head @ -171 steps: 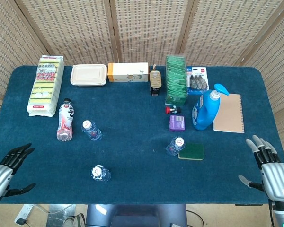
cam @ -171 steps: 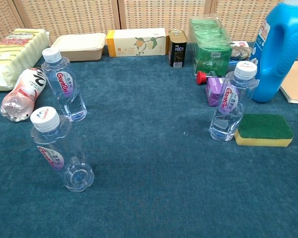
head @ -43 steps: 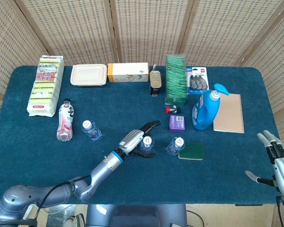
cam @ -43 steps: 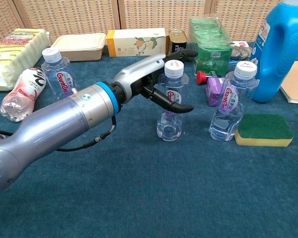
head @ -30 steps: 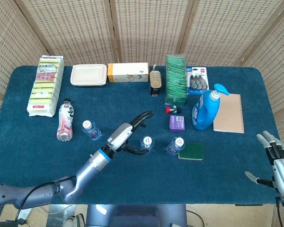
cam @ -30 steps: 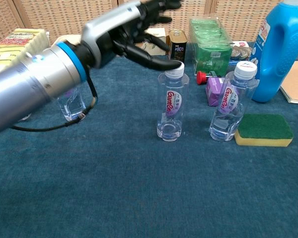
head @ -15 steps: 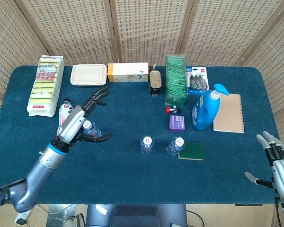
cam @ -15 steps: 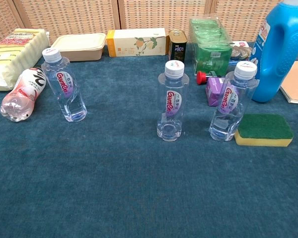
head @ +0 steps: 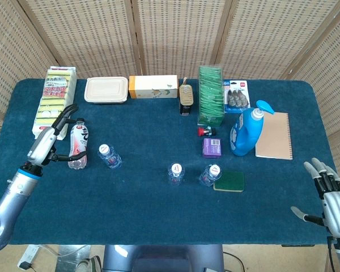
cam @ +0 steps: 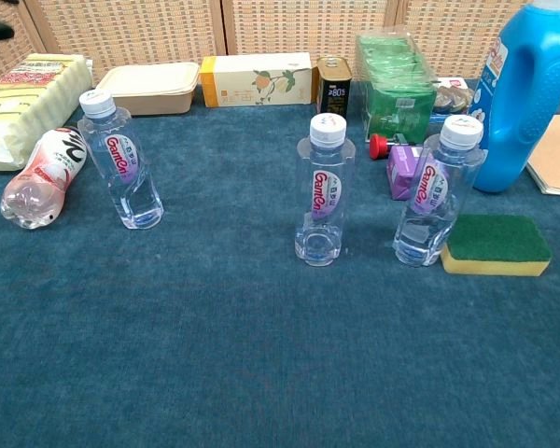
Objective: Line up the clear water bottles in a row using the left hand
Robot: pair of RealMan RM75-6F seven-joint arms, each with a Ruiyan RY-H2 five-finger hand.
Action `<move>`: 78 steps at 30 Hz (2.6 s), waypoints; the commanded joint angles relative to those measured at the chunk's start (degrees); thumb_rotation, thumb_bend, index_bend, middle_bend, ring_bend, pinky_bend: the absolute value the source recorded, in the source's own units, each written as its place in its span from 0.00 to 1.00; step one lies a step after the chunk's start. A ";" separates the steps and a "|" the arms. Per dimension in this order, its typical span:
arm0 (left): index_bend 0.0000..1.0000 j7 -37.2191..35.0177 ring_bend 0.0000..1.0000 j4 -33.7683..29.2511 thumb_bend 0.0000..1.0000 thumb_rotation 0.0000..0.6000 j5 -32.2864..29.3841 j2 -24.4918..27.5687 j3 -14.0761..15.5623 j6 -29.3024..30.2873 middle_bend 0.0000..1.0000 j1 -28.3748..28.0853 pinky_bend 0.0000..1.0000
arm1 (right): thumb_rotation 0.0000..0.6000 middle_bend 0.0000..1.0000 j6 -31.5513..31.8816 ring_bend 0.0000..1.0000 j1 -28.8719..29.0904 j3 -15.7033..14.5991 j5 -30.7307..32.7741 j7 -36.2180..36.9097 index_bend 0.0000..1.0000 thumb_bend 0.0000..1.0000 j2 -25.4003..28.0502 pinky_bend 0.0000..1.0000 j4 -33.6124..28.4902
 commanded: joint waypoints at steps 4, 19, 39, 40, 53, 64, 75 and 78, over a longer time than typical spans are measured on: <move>0.00 -10.11 0.00 12.72 0.17 1.00 2.22 -9.30 3.52 -1.35 0.00 0.23 0.19 | 1.00 0.00 -0.25 0.00 0.11 0.03 0.05 -0.75 0.02 0.03 -0.15 0.00 -0.38; 0.00 -15.77 0.00 23.24 0.17 1.00 2.42 -19.21 4.93 -5.33 0.00 -2.55 0.19 | 1.00 0.00 -1.01 0.00 0.35 0.16 0.67 -0.78 0.02 0.03 -0.27 0.00 -0.17; 0.08 -7.64 0.08 24.80 0.26 1.00 -1.92 -25.23 3.11 -11.03 0.06 -5.39 0.24 | 1.00 0.00 -0.83 0.00 0.28 0.20 0.61 0.17 0.02 0.03 -0.03 0.00 0.01; 0.15 -6.46 0.13 24.44 0.27 1.00 -2.41 -25.33 2.88 -11.35 0.12 -5.45 0.28 | 1.00 0.00 -0.82 0.00 0.28 0.20 0.59 0.23 0.02 0.03 -0.01 0.00 0.01; 0.61 -0.57 0.42 19.72 0.31 1.00 -2.76 -25.01 1.67 -8.35 0.48 -4.69 0.48 | 1.00 0.00 -0.65 0.00 0.24 0.28 0.63 0.88 0.02 0.03 0.13 0.00 0.14; 0.61 2.63 0.42 10.79 0.31 1.00 0.78 -24.30 1.44 -5.66 0.48 -6.22 0.48 | 1.00 0.00 -0.61 0.00 0.25 0.18 0.29 0.65 0.02 0.03 0.16 0.00 -0.14; 0.61 9.40 0.42 11.03 0.30 1.00 -1.31 -30.76 -0.41 -10.57 0.48 -10.57 0.48 | 1.00 0.00 -0.91 0.00 0.38 0.33 0.76 1.23 0.02 0.03 0.20 0.00 0.18; 0.61 10.40 0.42 12.75 0.29 1.00 -1.74 -32.64 -0.59 -10.92 0.48 -11.12 0.48 | 1.00 0.00 -1.07 0.00 0.48 0.36 0.78 1.47 0.02 0.03 0.23 0.00 0.27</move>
